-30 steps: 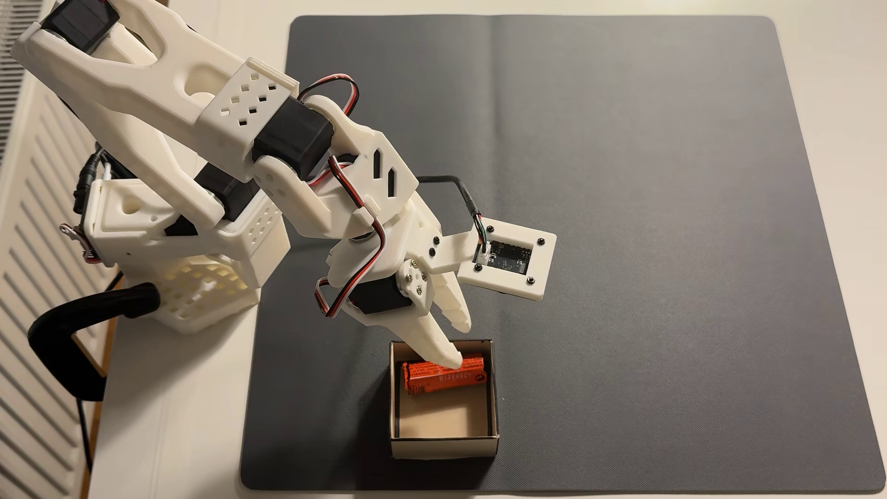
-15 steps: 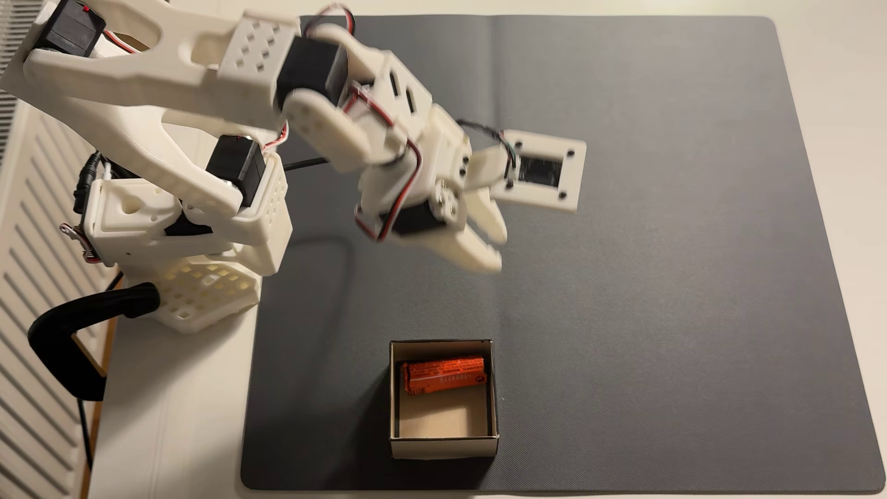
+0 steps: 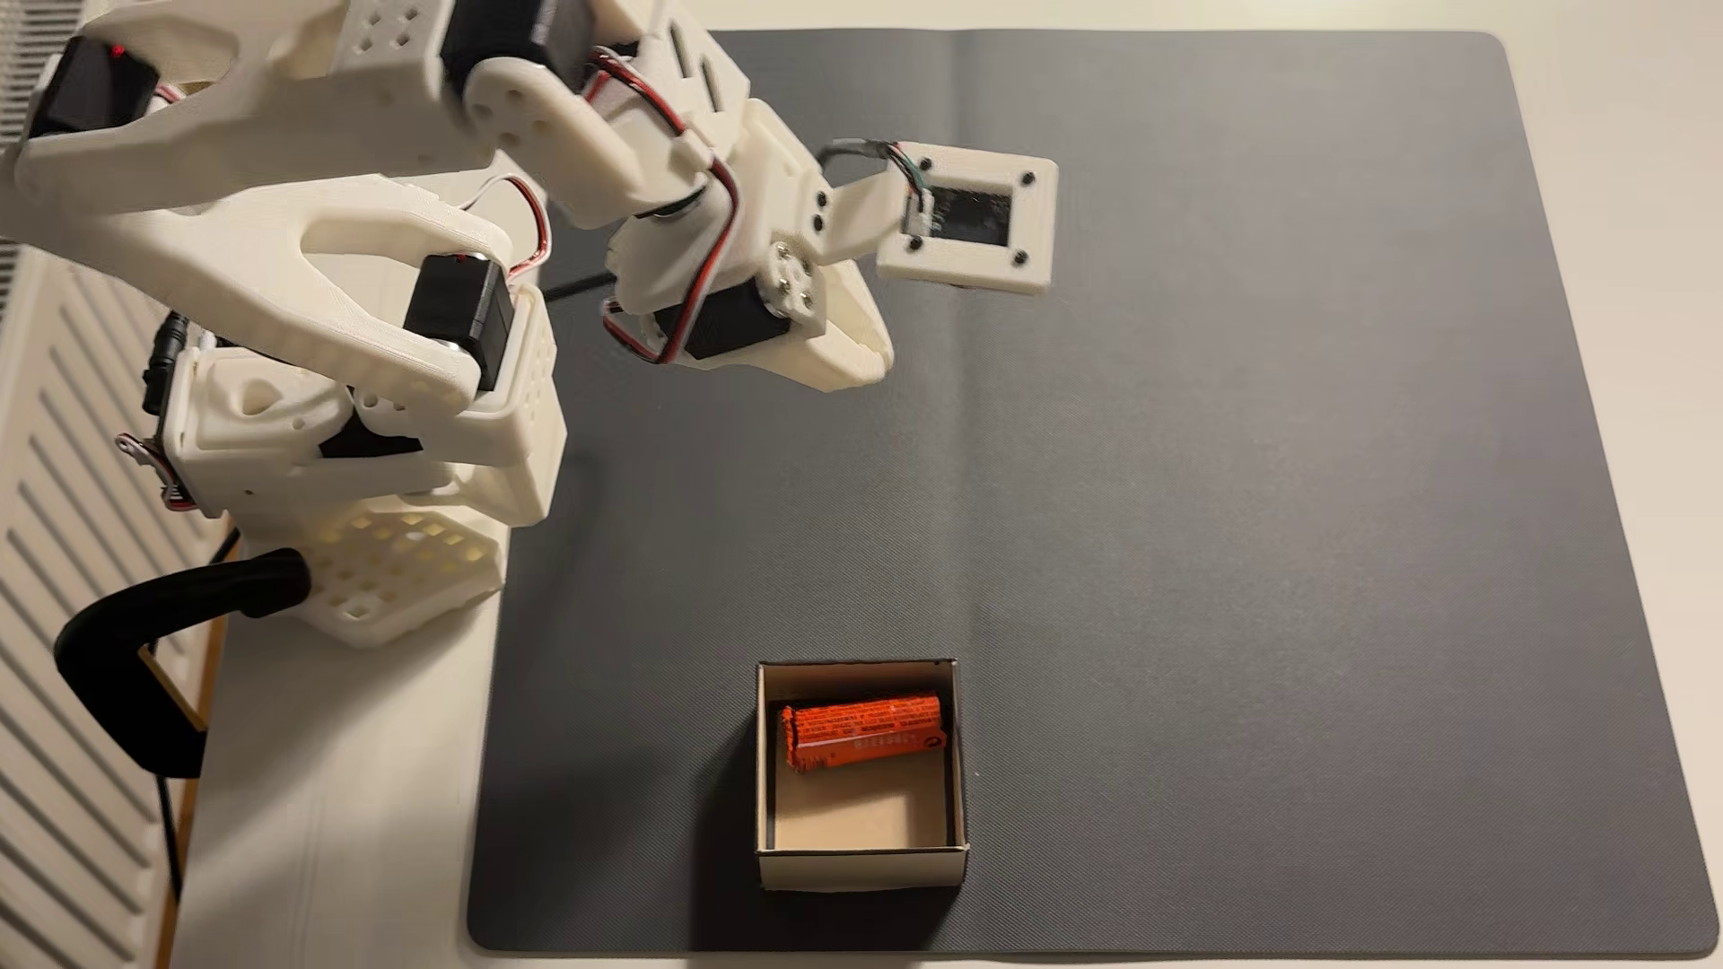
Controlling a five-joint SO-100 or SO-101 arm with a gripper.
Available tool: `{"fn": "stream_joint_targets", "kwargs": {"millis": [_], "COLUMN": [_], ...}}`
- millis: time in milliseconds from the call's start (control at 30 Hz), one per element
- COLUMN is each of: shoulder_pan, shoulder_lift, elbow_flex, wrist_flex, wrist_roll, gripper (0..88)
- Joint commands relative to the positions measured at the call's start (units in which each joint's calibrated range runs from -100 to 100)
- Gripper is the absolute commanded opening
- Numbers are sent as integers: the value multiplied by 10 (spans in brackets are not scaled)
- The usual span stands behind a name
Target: Pick the red object and place it in the box
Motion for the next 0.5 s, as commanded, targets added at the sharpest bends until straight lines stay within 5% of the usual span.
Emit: {"fn": "stream_joint_targets", "kwargs": {"millis": [0, 300, 467], "shoulder_pan": [1, -26, -30], "shoulder_lift": [-94, -347, -350], "elbow_flex": [60, 238, 275], "wrist_flex": [-15, -28, -29], "wrist_roll": [5, 5, 5], "gripper": [8, 7, 7]}}
